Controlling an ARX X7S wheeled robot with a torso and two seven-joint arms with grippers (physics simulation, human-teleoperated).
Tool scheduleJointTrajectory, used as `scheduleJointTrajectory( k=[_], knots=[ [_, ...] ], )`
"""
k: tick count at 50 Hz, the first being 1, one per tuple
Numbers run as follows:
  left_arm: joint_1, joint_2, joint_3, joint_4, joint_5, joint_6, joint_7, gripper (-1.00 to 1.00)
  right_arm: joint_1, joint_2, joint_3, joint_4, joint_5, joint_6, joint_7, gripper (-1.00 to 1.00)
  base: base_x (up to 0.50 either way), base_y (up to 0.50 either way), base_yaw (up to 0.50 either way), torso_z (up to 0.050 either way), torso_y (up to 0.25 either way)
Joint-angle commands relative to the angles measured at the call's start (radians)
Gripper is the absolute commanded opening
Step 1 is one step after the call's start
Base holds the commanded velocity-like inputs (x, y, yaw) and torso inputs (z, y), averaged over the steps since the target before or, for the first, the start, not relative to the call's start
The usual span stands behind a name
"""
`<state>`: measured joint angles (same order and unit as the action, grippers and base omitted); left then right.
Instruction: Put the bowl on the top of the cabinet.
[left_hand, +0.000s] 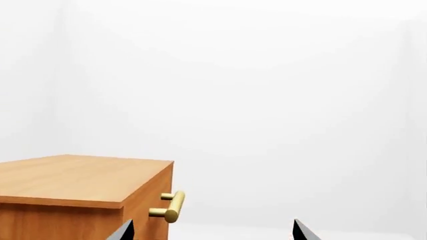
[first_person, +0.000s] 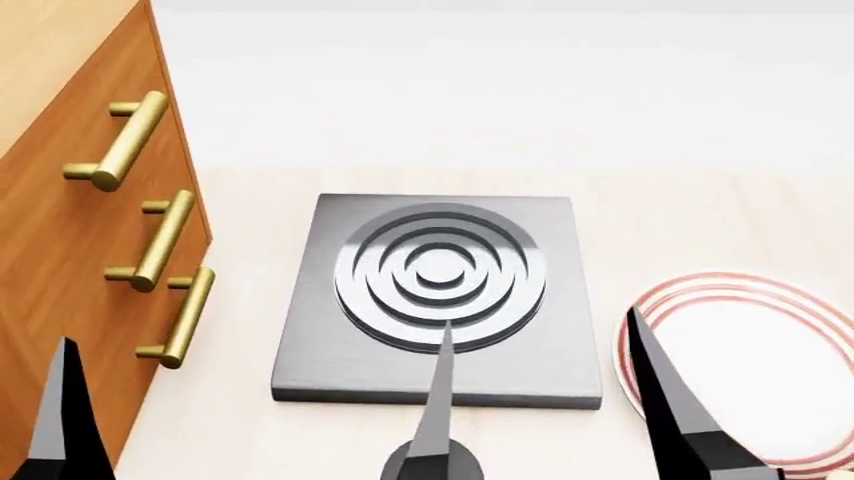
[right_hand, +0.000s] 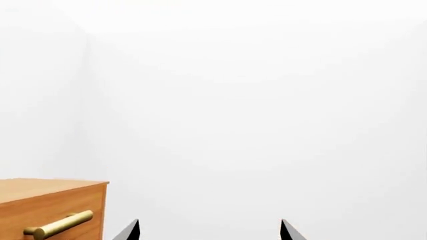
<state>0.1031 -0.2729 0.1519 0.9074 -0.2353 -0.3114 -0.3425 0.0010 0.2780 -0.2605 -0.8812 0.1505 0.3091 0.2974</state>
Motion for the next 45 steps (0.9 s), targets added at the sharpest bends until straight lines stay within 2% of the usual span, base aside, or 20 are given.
scheduleJointTrajectory(
  k=[1, 27, 31, 34, 35, 37, 45],
  knots=[
    [-0.006, 0.011, -0.015, -0.006, -0.004, -0.020, 0.019, 1.00, 0.006, -0.008, 0.008, 0.007, -0.025, 0.005, -0.016, 1.00, 0.00, 0.00, 0.00, 0.049, -0.143],
    [-0.004, -0.018, 0.018, -0.010, 0.004, -0.009, -0.001, 1.00, 0.009, 0.010, 0.000, 0.008, -0.007, -0.001, 0.006, 1.00, 0.00, 0.00, 0.00, 0.035, -0.225],
    [-0.022, -0.007, -0.006, 0.009, -0.058, -0.050, -0.020, 1.00, 0.015, 0.010, -0.008, 0.017, -0.007, 0.003, 0.008, 1.00, 0.00, 0.00, 0.00, 0.017, -0.100],
    [-0.037, 0.000, -0.054, 0.023, -0.176, -0.104, -0.030, 1.00, 0.019, 0.008, -0.012, 0.022, -0.004, 0.002, 0.010, 1.00, 0.00, 0.00, 0.00, 0.000, 0.000],
    [-0.052, -0.019, -0.049, 0.029, -0.172, -0.164, -0.049, 1.00, 0.021, 0.007, -0.019, 0.019, -0.004, 0.006, 0.009, 1.00, 0.00, 0.00, 0.00, 0.000, 0.000],
    [-0.075, -0.027, -0.100, 0.027, -0.295, -0.223, -0.048, 1.00, 0.026, 0.008, -0.025, 0.005, -0.006, 0.019, 0.013, 1.00, 0.00, 0.00, 0.00, 0.000, 0.000],
    [-0.163, -0.078, -0.233, -0.012, -0.568, -0.387, -0.094, 1.00, 0.031, 0.014, -0.022, -0.009, 0.003, 0.030, 0.021, 1.00, 0.00, 0.00, 0.00, 0.000, 0.000]
  ],
)
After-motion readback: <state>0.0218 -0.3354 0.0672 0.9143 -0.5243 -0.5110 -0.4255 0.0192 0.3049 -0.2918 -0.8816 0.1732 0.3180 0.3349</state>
